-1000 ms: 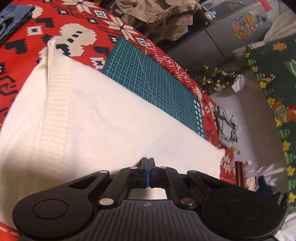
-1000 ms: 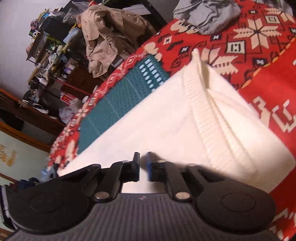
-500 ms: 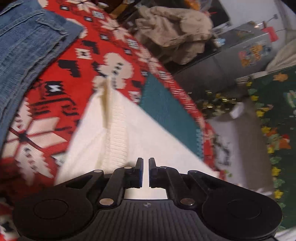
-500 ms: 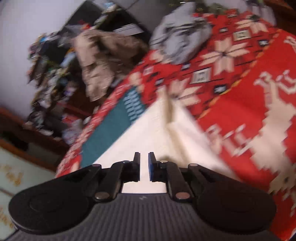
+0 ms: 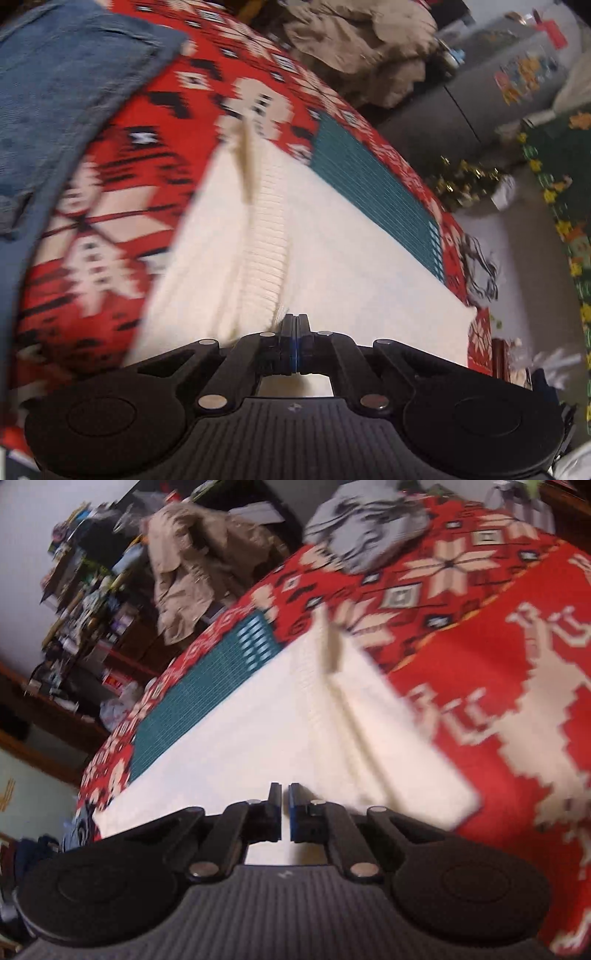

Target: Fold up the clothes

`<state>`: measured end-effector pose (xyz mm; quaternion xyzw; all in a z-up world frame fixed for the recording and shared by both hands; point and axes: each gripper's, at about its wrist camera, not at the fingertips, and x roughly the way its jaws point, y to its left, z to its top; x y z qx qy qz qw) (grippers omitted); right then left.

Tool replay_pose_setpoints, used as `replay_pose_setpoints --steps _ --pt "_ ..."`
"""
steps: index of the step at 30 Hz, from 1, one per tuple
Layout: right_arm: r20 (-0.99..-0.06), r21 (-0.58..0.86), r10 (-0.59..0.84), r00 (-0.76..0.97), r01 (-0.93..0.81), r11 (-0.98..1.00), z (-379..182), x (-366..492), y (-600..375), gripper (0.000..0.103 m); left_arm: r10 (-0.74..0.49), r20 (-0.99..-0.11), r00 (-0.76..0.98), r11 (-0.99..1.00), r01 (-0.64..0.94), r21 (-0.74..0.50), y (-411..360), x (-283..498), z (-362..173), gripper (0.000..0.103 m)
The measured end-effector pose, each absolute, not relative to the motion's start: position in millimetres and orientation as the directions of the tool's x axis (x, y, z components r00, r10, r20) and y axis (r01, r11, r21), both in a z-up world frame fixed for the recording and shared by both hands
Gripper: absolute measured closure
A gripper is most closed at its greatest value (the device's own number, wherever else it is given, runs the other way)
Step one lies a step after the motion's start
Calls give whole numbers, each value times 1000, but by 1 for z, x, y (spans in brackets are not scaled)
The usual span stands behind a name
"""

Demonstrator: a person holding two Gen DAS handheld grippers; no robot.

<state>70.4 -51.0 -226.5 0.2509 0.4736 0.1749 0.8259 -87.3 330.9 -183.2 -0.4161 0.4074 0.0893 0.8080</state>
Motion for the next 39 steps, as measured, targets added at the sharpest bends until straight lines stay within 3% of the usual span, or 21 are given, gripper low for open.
replay_pose_setpoints --steps 3,5,10,15,17,22,25,28,34,37,38,39 --pt "-674 589 526 519 -52 806 -221 65 -60 101 -174 -734 657 647 -485 -588 334 -96 -178 100" --pt "-659 596 526 537 -54 801 -218 61 -65 96 -166 -726 667 656 -476 -587 333 -101 -174 99" --pt "-611 634 596 521 -129 763 -209 39 -61 92 -243 -649 721 682 -349 -643 312 -101 -160 97" --pt "-674 560 586 449 -206 802 -218 27 -28 92 -238 -725 647 741 -362 -566 293 -90 -174 97" --pt "-701 524 558 444 -210 825 -222 27 -26 100 -212 -756 620 764 -377 -524 293 -88 -181 100" --pt "-702 537 521 485 -121 835 -218 31 -54 97 -205 -751 628 730 -413 -545 309 -103 -179 100" --pt "-695 538 532 484 -140 831 -212 25 -58 89 -171 -760 627 741 -427 -518 308 -113 -172 100" --pt "-687 540 543 483 -160 826 -206 19 -62 77 -165 -749 642 763 -398 -509 299 -128 -160 92" --pt "-731 367 520 441 -388 845 -174 -11 -38 71 -54 -735 676 878 -318 -357 265 -146 -127 69" --pt "-745 302 486 457 -419 856 -160 -24 -33 68 30 -739 673 923 -303 -238 245 -150 -118 51" --pt "-742 274 471 477 -426 862 -155 -29 -32 65 62 -741 668 934 -301 -193 239 -151 -116 44" --pt "-737 245 456 499 -431 868 -150 -34 -31 55 97 -741 665 943 -299 -145 234 -151 -116 44"
